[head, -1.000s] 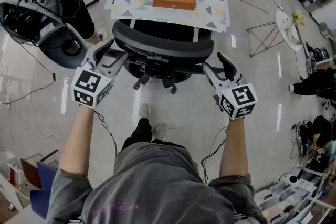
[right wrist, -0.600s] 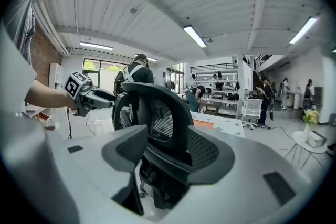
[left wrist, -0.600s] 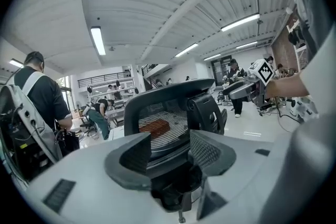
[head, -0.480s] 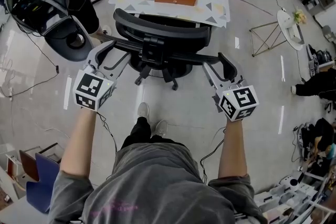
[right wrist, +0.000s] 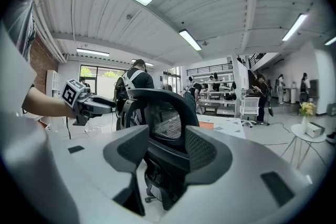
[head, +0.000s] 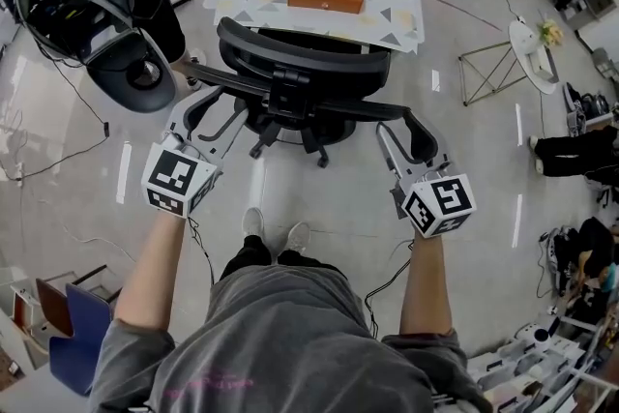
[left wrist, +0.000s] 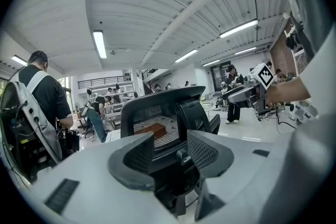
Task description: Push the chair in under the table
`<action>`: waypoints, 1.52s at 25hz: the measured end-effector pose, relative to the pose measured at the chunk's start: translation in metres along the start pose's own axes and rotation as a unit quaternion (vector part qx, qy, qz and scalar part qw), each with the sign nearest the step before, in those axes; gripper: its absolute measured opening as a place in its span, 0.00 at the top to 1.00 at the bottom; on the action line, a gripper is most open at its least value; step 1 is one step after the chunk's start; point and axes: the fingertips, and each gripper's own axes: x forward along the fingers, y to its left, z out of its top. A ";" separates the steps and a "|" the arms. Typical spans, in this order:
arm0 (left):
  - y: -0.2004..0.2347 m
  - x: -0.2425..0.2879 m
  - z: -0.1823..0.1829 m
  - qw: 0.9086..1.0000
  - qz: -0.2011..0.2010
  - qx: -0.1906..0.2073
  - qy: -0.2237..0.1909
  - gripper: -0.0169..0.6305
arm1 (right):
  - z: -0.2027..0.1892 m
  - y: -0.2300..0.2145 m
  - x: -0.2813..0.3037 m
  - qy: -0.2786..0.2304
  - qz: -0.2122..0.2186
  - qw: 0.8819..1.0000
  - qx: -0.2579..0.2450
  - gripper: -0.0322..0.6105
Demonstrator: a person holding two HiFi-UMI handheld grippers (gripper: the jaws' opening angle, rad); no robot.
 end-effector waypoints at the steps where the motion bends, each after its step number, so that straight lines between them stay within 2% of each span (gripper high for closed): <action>1: 0.000 -0.001 0.000 1.000 -0.003 0.000 -0.002 0.67 | 0.000 0.003 -0.001 -0.001 -0.003 1.000 0.002 0.60; 7: 0.001 -0.012 -0.001 1.000 -0.024 -0.001 -0.014 0.69 | 0.000 0.023 -0.004 -0.004 -0.021 1.000 0.014 0.62; 15: 0.006 -0.030 -0.004 0.998 -0.052 -0.010 -0.033 0.72 | 0.010 0.064 0.000 -0.007 -0.035 0.999 0.006 0.64; 25: 0.018 -0.048 -0.003 0.995 -0.074 -0.014 -0.057 0.81 | 0.022 0.088 -0.003 -0.019 -0.061 0.998 0.012 0.69; 38: 0.020 -0.050 0.014 0.991 -0.103 -0.008 -0.087 0.92 | 0.034 0.103 0.001 -0.039 -0.079 0.996 0.008 0.84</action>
